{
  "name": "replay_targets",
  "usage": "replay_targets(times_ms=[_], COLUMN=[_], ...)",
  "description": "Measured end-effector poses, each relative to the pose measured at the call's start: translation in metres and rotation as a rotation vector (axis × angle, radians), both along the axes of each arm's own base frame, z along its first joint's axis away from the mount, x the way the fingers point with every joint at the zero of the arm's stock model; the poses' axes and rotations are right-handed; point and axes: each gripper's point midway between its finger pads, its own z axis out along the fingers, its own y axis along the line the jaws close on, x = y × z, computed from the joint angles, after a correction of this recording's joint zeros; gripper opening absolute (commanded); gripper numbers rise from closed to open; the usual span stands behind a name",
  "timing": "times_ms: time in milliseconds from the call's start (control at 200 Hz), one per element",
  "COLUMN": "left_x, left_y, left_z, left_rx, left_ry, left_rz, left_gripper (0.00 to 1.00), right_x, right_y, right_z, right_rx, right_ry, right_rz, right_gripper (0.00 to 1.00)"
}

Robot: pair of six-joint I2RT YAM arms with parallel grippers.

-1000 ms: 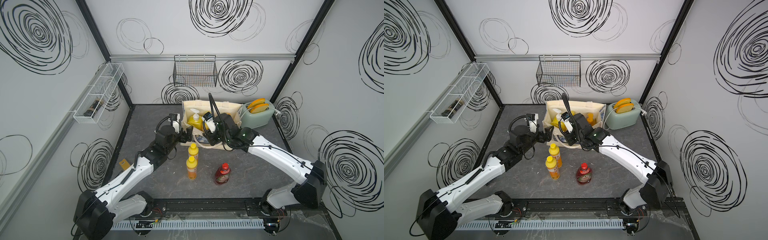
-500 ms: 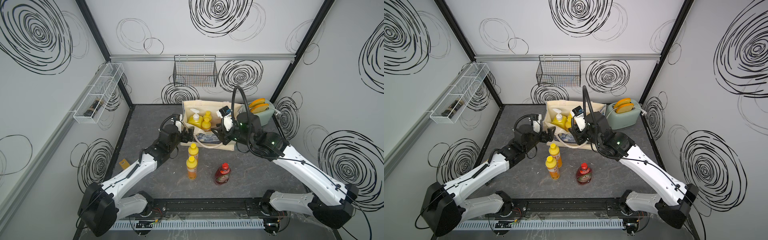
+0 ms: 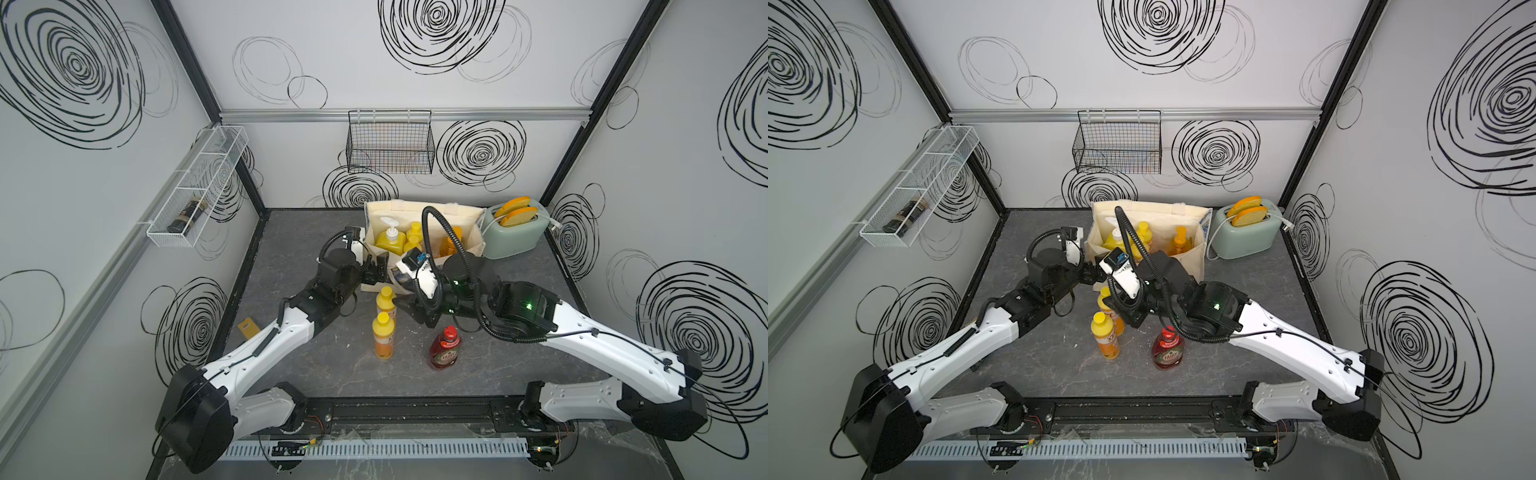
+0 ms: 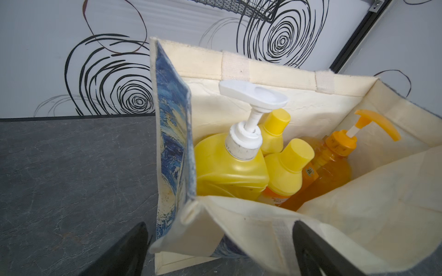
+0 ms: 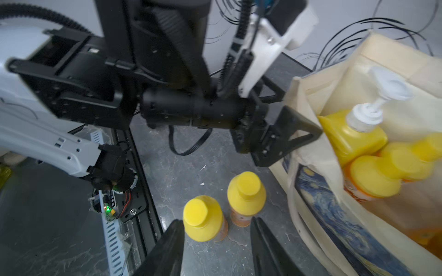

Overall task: Pack dish soap into the shopping bag
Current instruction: Pick up the bottle of dish soap at the center of the board.

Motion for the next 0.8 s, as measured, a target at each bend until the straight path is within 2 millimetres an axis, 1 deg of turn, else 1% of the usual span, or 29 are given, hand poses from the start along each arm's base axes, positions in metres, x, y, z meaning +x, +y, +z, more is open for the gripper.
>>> replay_targets(times_ms=[90, 165, 300, 490, 640, 801], left_x=[0.001, 0.001, 0.000, 0.000, 0.000, 0.000], left_y=[0.000, 0.000, 0.001, 0.002, 0.002, 0.001], left_z=[0.002, 0.003, 0.006, 0.005, 0.005, 0.005], left_rx=[-0.004, -0.005, -0.009, -0.007, -0.007, -0.009], left_ry=[-0.011, -0.014, -0.023, -0.026, -0.026, -0.028], left_rz=[0.000, 0.000, -0.002, -0.002, -0.005, -0.008], left_gripper=[0.96, 0.96, 0.96, 0.96, 0.96, 0.96], right_x=[-0.015, -0.019, -0.019, -0.016, -0.016, -0.015], right_y=[0.009, 0.014, 0.019, 0.020, 0.022, 0.027], right_z=[-0.005, -0.009, -0.022, -0.045, -0.053, -0.064], right_rx=[-0.014, -0.027, -0.065, -0.118, -0.130, -0.146], right_ry=[-0.001, -0.002, -0.004, 0.009, 0.020, 0.030], right_rz=[0.039, 0.047, 0.035, 0.022, 0.020, 0.023], right_gripper=[0.56, 0.58, 0.58, 0.59, 0.59, 0.57])
